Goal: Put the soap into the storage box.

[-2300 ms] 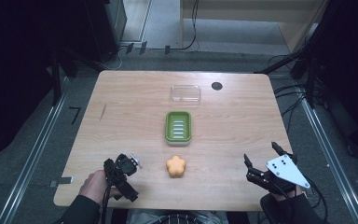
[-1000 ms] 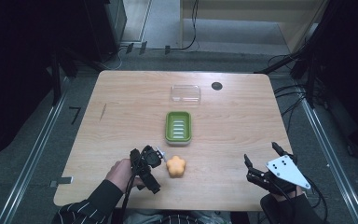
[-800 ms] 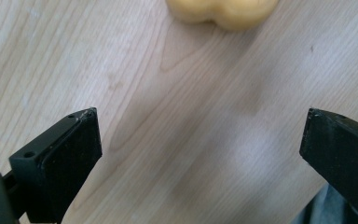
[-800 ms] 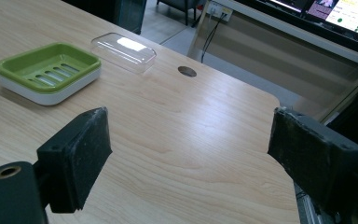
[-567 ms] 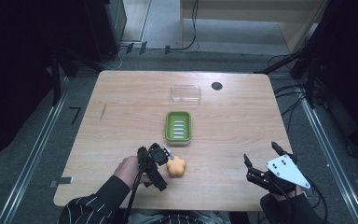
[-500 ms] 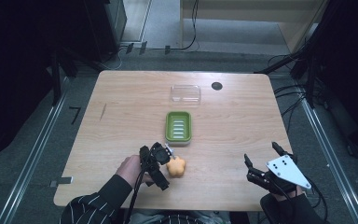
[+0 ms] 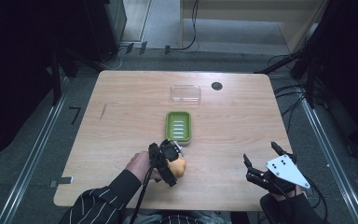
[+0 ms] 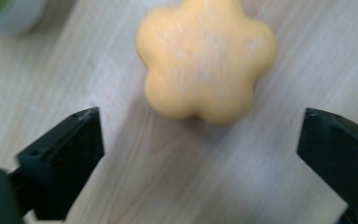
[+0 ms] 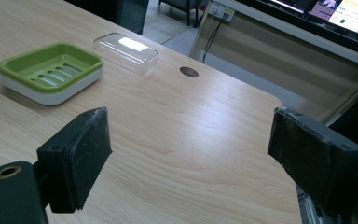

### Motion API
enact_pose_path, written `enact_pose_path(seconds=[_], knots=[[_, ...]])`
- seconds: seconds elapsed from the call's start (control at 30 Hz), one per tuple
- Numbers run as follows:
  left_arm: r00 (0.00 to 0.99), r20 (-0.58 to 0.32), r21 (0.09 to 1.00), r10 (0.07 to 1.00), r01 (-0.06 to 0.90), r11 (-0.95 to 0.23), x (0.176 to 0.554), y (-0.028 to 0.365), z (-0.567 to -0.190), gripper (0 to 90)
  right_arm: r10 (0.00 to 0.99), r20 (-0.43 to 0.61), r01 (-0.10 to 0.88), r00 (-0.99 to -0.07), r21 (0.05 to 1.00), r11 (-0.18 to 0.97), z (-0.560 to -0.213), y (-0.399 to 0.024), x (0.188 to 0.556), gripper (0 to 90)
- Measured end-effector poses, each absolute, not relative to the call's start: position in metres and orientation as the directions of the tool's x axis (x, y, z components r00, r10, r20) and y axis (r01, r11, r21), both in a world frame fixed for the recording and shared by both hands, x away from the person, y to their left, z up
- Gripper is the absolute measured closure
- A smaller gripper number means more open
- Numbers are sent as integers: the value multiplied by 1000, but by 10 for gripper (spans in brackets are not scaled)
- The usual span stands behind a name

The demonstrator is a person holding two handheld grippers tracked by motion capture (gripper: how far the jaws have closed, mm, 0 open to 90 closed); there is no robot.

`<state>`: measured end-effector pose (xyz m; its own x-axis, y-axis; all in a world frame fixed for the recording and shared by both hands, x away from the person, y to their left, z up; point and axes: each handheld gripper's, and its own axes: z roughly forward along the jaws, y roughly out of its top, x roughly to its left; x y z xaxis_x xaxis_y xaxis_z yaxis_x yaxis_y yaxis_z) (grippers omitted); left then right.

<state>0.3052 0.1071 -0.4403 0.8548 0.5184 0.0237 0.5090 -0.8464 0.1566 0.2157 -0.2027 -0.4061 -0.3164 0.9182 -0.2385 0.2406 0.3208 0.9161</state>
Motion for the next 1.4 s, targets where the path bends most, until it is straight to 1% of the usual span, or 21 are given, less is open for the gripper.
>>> enact_pose_path(seconds=[0.23, 0.27, 0.3, 0.4, 0.5, 0.67, 0.73, 0.77, 0.9, 0.97, 1.2, 1.4], knots=[[874, 16, 130, 485, 479, -868, 312, 98, -446, 55, 921, -233, 244, -313, 917, 315, -406, -204, 216, 134], [876, 19, 143, 482, 475, -869, 312, 96, -447, 86, 921, -232, 244, -314, 917, 314, -406, -205, 216, 133], [879, 22, 140, 476, 469, -872, 313, 96, -448, 139, 921, -231, 244, -314, 918, 314, -406, -204, 216, 133], [889, 27, 123, 457, 451, -884, 313, 93, -451, 189, 918, -236, 241, -318, 917, 320, -406, -203, 216, 134], [895, 33, 122, 444, 438, -891, 314, 92, -452, 212, 918, -236, 242, -318, 916, 319, -406, -204, 216, 134], [902, 57, 119, 429, 420, -899, 313, 91, -455, 302, 920, -234, 242, -315, 917, 317, -406, -205, 216, 133], [905, 66, 112, 421, 413, -904, 312, 90, -457, 313, 920, -233, 244, -315, 917, 315, -406, -205, 216, 134], [905, 69, 111, 421, 412, -904, 312, 91, -456, 335, 920, -234, 244, -314, 917, 317, -406, -204, 216, 133], [905, 62, 117, 421, 413, -903, 312, 92, -456, 353, 920, -234, 244, -314, 917, 317, -406, -204, 216, 134], [906, 72, 114, 417, 408, -906, 311, 92, -455, 389, 920, -235, 244, -314, 917, 317, -406, -204, 216, 134], [901, 63, 125, 430, 420, -899, 311, 94, -456, 394, 919, -233, 242, -317, 917, 316, -406, -203, 216, 134], [901, 65, 117, 429, 420, -900, 310, 93, -455, 395, 920, -231, 243, -315, 918, 313, -406, -205, 216, 134]])
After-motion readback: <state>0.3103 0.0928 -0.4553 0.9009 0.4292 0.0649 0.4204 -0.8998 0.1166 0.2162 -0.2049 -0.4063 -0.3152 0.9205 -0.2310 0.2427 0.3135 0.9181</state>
